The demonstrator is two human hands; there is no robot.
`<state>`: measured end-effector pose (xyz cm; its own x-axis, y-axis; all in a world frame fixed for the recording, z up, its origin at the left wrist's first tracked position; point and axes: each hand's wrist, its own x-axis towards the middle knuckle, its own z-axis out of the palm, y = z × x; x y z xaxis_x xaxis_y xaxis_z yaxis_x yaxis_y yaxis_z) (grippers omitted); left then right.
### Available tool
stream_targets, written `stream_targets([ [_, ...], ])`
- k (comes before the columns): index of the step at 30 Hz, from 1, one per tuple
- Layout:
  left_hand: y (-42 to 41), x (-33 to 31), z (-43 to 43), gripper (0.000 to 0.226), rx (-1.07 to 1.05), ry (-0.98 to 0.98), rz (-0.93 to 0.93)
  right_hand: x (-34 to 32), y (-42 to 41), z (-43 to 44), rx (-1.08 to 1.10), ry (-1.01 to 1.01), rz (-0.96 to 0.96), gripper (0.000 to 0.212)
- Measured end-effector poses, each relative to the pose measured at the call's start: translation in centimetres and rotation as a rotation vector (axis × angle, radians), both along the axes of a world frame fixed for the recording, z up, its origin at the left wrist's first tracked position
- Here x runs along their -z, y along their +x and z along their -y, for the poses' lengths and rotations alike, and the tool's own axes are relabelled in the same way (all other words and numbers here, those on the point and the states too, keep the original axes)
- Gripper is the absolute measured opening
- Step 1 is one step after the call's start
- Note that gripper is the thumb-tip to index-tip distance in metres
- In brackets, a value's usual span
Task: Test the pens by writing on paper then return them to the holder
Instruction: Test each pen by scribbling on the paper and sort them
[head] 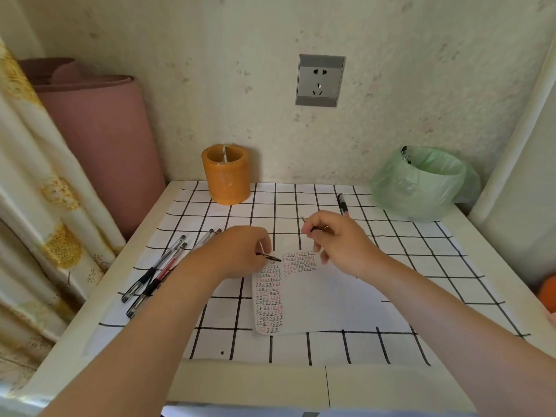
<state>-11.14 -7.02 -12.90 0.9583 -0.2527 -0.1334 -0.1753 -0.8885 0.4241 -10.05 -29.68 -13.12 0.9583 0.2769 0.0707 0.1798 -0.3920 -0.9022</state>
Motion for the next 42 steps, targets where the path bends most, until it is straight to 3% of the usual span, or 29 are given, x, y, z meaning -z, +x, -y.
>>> stream_targets([
  [3,0.1,0.2,0.6,0.013,0.018,0.098,0.022,0.1,0.0,-0.1,0.005,0.307,-0.195,0.044],
  [5,0.3,0.4,0.8,0.017,0.024,0.108,0.026,0.5,0.0,-0.1,-0.021,0.372,-0.247,0.046],
  [10,0.5,0.5,1.0,0.035,0.113,0.037,-0.034,2.2,-0.5,-0.5,-0.044,0.376,-0.232,0.010],
  [25,0.7,0.8,1.4,0.047,0.207,-0.014,-0.076,3.9,-1.1,-1.2,-0.121,-0.009,-0.058,0.021],
  [42,1.1,1.2,1.5,0.055,0.204,-0.029,-0.099,4.6,-1.3,-1.3,-0.188,-0.072,0.048,0.017],
])
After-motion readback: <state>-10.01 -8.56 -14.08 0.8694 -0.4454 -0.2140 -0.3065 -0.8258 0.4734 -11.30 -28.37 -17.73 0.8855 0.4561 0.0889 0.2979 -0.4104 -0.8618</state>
